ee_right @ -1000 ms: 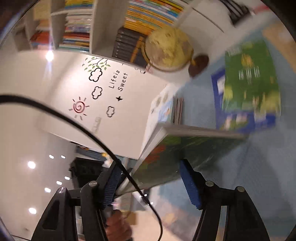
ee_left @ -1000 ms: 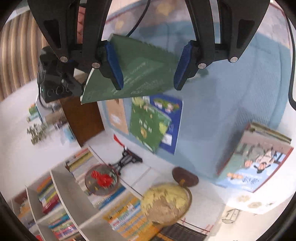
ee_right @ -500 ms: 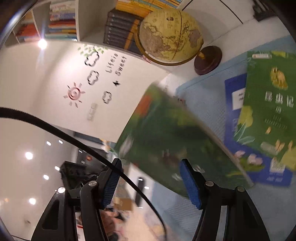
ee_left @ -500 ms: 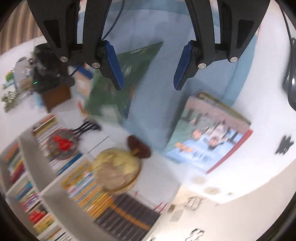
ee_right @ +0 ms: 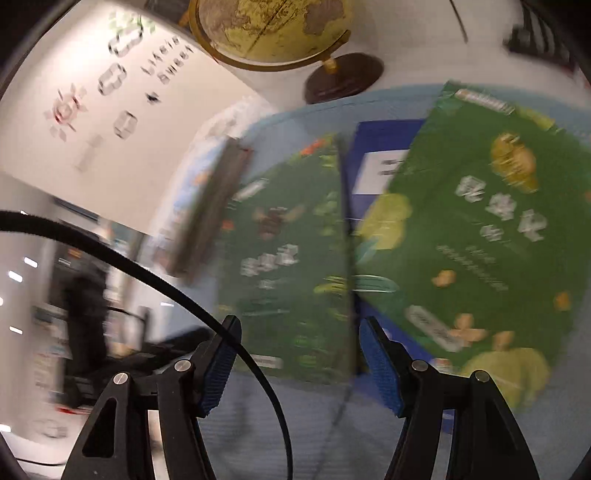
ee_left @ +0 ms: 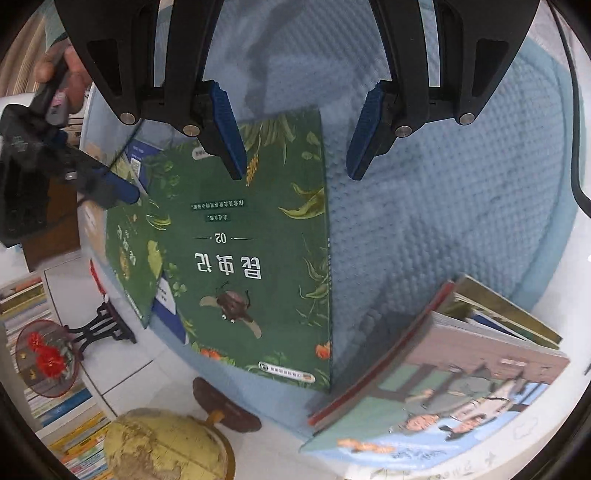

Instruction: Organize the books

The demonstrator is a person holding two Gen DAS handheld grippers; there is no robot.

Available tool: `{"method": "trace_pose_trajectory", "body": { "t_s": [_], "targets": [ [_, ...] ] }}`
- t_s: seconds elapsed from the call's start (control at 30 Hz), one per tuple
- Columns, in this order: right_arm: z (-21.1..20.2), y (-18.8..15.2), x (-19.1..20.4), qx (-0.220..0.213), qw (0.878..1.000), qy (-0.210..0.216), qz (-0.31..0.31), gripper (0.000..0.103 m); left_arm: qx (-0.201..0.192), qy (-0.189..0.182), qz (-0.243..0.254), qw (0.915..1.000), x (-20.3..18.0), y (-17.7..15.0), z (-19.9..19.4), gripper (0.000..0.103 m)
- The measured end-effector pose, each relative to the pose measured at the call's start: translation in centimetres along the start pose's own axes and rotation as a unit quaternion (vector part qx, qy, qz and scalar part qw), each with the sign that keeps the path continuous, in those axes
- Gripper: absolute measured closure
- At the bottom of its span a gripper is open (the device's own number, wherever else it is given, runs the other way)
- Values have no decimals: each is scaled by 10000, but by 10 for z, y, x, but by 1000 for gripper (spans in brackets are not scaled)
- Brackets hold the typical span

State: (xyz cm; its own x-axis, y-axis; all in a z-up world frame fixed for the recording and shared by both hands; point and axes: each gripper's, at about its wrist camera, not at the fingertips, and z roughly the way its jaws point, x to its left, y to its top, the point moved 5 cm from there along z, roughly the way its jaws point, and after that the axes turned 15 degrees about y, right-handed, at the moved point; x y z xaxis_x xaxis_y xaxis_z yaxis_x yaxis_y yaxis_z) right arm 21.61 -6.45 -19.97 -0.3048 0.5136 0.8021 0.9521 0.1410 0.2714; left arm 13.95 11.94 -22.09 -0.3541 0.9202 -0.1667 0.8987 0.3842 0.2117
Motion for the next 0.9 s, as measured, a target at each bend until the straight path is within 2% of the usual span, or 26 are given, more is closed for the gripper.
{"method": "trace_pose_trajectory", "body": {
  "t_s": [0.07, 0.2, 0.27, 0.3, 0.33, 0.4, 0.47, 0.57, 0.6, 0.63, 0.67, 0.7, 0.77, 0.8, 0.83, 0.87, 0.9],
  "targets": [
    [-3, 5, 0, -93, 9998, 178, 59, 38, -1, 10, 5, 10000, 0, 3, 3, 50],
    [-8, 10, 0, 5, 9999, 23, -153, 38, -2, -21, -16, 10000, -1, 9, 6, 50],
    [-7, 10, 3, 256, 9990, -64, -359, 38, 8, -65, -16, 10000, 0, 9, 5, 50],
    [-4, 6, 5, 559, 9964, -210, -601, 38, 12, -75, 10, 10000, 0, 10, 5, 50],
    [1, 0, 6, 995, 9909, -284, -856, 38, 9, -75, 47, 10000, -1, 9, 6, 50],
    [7, -10, 4, 1498, 9826, -388, -1028, 37, 5, -62, 111, 9999, -2, 9, 6, 50],
    [11, -17, 4, 1889, 9748, -384, -1124, 37, 7, -57, 158, 9999, -3, 9, 6, 50],
    [14, -22, 10, 2255, 9677, -338, -1075, 36, 23, -68, 170, 9998, -5, 10, 7, 50],
    [14, -24, 17, 2399, 9646, -193, -1080, 34, 30, -82, 163, 9998, -5, 10, 7, 50],
    [14, -29, 28, 2602, 9564, -218, -1306, 21, 34, -102, 154, 9998, -5, 10, 7, 50],
    [14, -31, 34, 2707, 9501, -373, -1508, 13, 35, -116, 151, 9998, -5, 11, 7, 50],
    [13, -35, 40, 2883, 9349, -743, -1933, 13, 33, -133, 155, 9998, -4, 11, 8, 48],
    [11, -37, 47, 2949, 9093, -1326, -2618, 18, 12, -160, 155, 9998, -2, 11, 7, 48],
    [10, -34, 49, 2867, 9012, -1564, -2848, 21, -5, -164, 155, 9997, -2, 10, 6, 48],
    [8, -27, 48, 2697, 8998, -1762, -2943, 33, -27, -164, 169, 9997, -2, 10, 6, 48],
    [7, -22, 46, 2566, 9034, -1839, -2902, 45, -43, -159, 175, 9997, -2, 9, 6, 48],
    [7, -11, 39, 2254, 9129, -2019, -2739, 51, -65, -149, 187, 9997, -2, 8, 6, 48]
  ]
}}
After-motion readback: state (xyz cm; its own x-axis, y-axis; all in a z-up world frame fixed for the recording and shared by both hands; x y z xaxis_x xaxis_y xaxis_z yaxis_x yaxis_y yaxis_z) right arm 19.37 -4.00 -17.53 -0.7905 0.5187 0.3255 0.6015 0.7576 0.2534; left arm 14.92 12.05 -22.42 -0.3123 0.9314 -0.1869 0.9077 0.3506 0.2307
